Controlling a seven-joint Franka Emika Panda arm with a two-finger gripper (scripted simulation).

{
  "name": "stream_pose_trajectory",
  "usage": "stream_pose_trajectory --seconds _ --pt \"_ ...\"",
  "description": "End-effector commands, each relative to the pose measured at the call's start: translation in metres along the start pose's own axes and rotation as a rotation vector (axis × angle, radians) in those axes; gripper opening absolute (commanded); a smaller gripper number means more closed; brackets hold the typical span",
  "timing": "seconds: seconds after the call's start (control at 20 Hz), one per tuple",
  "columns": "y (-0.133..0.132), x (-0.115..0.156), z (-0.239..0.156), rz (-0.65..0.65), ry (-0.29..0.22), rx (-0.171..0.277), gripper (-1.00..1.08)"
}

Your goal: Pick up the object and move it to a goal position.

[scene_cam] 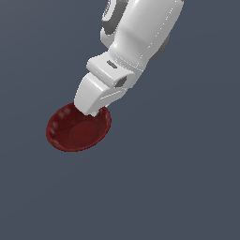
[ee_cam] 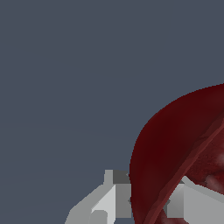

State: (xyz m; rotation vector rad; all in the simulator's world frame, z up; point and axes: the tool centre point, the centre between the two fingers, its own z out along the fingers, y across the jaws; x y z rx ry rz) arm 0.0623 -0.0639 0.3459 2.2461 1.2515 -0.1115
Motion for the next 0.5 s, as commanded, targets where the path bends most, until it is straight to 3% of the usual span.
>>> stream_pose_trajectory --seconds 0.0,0.45 --pt "0.012 -0.008 -0.011 0.0 0.001 -0.002 -1.0" --pt "0.026 -0.017 -0.022 0.001 -0.001 -0.003 -1.0"
